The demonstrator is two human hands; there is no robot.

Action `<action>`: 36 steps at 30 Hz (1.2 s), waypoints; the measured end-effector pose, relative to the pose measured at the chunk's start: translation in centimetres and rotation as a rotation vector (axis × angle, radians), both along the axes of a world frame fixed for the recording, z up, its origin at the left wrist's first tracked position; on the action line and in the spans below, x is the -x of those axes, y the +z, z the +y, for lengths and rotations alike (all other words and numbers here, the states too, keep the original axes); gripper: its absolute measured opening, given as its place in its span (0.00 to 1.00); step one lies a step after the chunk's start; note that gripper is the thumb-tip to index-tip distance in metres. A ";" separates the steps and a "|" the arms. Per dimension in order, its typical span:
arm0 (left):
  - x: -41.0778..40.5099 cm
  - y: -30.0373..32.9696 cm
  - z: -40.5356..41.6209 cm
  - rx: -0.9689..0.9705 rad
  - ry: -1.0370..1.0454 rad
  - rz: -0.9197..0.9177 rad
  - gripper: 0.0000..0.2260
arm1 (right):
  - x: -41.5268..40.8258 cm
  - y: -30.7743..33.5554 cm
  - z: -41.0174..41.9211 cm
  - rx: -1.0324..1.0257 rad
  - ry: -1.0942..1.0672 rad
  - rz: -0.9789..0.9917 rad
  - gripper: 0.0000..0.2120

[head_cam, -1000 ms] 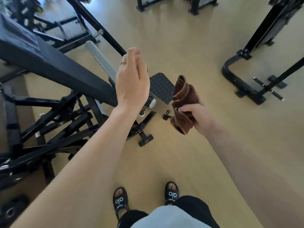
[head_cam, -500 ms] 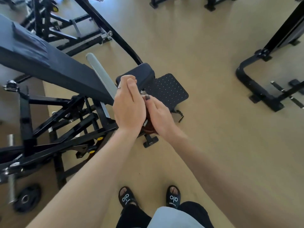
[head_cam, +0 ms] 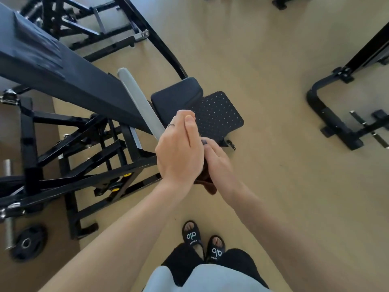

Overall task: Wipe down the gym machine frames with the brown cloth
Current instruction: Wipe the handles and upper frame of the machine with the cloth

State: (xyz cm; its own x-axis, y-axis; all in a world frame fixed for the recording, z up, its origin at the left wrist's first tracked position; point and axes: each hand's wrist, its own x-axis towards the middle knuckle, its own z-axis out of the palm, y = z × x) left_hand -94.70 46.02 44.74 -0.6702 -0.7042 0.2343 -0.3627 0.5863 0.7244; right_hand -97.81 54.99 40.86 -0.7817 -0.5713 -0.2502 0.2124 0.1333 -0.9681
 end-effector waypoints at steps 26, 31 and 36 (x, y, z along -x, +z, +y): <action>0.7 0.6 0.9 0.061 0.107 -0.174 0.20 | 4.2 -2.0 -1.4 -0.191 0.291 -0.058 0.18; 0.5 0.6 0.9 0.096 0.114 -0.205 0.19 | 9.3 -9.1 -0.5 -0.380 0.248 -0.252 0.16; 0.4 0.7 0.9 0.091 0.104 -0.222 0.21 | 12.1 -12.5 -1.7 -0.669 0.232 -0.261 0.17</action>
